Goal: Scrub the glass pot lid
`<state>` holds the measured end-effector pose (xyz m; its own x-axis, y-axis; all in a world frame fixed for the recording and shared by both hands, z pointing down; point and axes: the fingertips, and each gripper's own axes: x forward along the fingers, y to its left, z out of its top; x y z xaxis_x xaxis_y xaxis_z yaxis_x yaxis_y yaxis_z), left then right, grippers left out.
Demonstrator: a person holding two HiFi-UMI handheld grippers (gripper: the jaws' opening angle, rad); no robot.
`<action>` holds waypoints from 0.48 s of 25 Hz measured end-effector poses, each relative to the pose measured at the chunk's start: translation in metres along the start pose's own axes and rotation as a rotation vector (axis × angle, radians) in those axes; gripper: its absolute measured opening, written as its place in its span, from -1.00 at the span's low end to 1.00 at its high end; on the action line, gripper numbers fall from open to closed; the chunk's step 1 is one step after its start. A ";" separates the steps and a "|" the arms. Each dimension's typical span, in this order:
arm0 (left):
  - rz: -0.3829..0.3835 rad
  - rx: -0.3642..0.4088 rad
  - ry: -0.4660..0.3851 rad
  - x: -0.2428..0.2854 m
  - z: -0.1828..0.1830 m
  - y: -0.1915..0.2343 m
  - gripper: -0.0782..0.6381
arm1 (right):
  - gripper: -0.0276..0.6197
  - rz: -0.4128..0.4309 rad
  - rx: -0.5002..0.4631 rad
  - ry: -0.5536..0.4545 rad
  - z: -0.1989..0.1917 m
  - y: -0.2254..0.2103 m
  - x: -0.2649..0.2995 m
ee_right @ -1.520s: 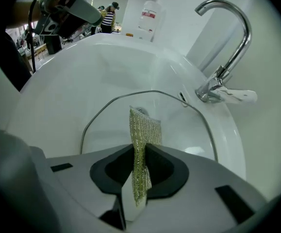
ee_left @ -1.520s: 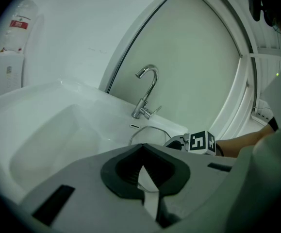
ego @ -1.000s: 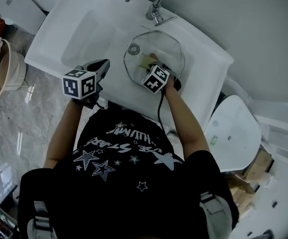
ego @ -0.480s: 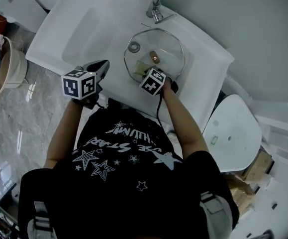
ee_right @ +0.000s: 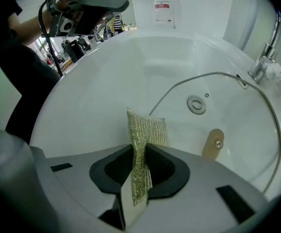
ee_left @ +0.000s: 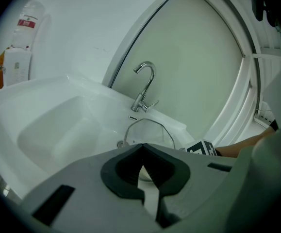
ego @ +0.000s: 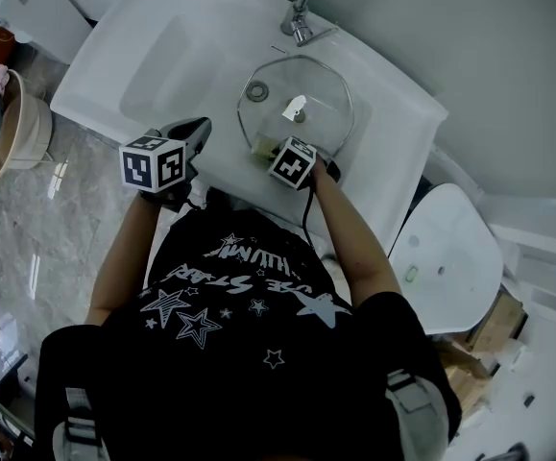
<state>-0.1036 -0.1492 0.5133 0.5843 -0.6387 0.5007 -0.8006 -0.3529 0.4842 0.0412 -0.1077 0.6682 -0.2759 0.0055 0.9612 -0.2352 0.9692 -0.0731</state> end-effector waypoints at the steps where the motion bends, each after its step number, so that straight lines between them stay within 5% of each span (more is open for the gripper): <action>1: 0.001 0.002 -0.001 -0.001 0.000 0.000 -0.76 | -0.68 0.005 0.001 0.000 0.000 0.002 0.000; 12: -0.003 0.006 -0.012 -0.003 0.004 0.000 -0.76 | -0.68 0.102 0.061 -0.010 -0.007 0.013 0.000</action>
<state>-0.1056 -0.1502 0.5094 0.5851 -0.6456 0.4907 -0.7996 -0.3588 0.4815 0.0444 -0.0935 0.6695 -0.3107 0.1009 0.9452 -0.2619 0.9468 -0.1871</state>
